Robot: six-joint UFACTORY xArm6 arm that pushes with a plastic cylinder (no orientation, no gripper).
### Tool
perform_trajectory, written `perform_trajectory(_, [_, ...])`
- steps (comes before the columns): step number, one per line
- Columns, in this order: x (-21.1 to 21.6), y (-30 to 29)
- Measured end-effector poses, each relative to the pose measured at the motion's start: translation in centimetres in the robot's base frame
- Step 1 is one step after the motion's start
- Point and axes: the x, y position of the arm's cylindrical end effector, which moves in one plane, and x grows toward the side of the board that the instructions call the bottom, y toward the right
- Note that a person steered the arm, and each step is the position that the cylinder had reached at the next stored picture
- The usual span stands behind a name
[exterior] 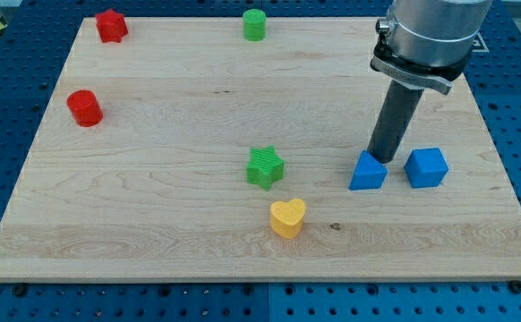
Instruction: Push the blue triangle right a bit
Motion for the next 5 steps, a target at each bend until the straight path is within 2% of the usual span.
perform_trajectory(3, [0.9, -0.4])
perform_trajectory(5, [0.9, -5.8])
